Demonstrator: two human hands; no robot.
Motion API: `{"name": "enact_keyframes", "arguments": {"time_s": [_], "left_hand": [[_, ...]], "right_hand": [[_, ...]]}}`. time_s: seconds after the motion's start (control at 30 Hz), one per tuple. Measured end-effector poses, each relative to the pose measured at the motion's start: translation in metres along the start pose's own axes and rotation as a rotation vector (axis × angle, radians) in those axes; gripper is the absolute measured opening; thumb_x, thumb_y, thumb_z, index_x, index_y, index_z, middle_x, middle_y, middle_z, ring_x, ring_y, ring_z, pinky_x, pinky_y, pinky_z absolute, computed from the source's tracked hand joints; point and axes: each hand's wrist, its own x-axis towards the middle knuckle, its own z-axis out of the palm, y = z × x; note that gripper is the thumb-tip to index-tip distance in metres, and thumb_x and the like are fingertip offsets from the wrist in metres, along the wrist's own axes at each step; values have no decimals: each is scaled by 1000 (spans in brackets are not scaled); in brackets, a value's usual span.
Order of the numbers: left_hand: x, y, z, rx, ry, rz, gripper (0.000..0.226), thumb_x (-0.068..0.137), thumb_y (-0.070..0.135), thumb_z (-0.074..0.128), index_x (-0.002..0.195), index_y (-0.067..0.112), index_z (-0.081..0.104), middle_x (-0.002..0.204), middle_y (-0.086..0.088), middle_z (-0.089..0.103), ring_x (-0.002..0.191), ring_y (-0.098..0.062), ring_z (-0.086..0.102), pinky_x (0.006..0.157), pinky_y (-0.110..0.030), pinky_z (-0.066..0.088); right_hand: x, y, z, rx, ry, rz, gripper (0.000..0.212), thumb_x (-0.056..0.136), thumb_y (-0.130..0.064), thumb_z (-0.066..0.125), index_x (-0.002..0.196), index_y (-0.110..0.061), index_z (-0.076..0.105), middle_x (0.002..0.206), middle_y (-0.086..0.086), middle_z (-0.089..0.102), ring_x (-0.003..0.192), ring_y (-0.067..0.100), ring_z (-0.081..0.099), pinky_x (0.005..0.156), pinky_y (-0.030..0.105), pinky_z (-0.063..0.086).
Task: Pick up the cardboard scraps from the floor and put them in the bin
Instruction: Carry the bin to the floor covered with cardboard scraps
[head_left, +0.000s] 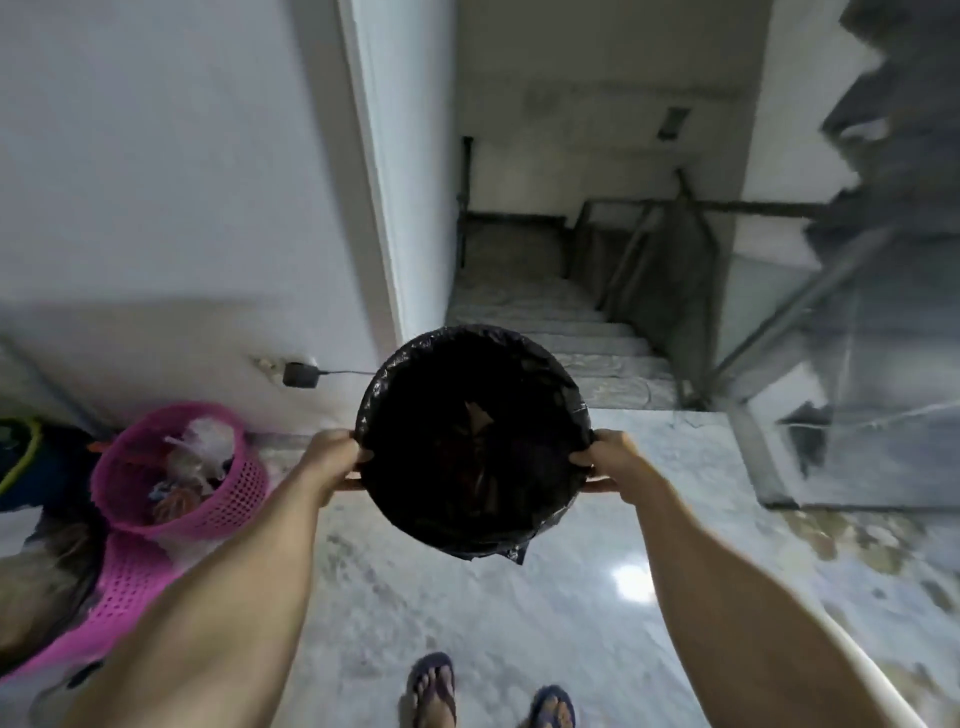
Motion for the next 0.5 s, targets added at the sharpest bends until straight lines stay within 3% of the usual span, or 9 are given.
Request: {"name": "enact_keyframes", "arguments": {"time_s": [0.1,0.23,0.3,0.4,0.47,0.5], "left_hand": [[-40,28,53,47,-47,55,22,90,-14,51,91,4,64,85,-15,68,69,-28,64,47,-28,59],[-104,51,138,198,-166,161,20,91,-11,54,95,3,66,98,-17,70,79,-29,66,50,-31,57],[-144,54,187,312,-233,234,18,93,-9,54,105,1,63,109,-19,67,79,-26,64,48,-31,54],[-214,47,267,458,-294,352,38,96,-5,50,134,-3,43,130,-17,52,84,-24,56,33,-19,46],[-267,32,319,533,-337,426,41,97,-5,49,136,-4,37,124,-17,47,86,-23,51,34,-18,46],[-292,22,345,554,-381,444,35,95,-7,50,129,-3,42,119,-18,50,84,-24,53,40,-24,53]], "right_hand": [[-51,34,-67,74,98,-2,20,90,7,60,109,2,63,92,14,67,77,26,65,69,41,61],[-125,101,-155,195,233,-6,22,86,7,62,107,4,65,90,15,68,72,26,67,63,37,61],[-168,145,-194,260,297,-8,20,85,9,61,104,4,65,89,16,67,71,27,65,63,38,62],[-239,222,-246,360,400,-12,17,85,11,60,100,3,65,90,18,68,72,29,66,64,39,61],[-293,280,-276,415,469,1,17,87,12,59,99,2,65,88,17,68,71,29,66,62,37,59],[-321,312,-289,449,504,13,18,87,12,58,99,1,65,88,16,68,70,29,65,61,36,58]]}}
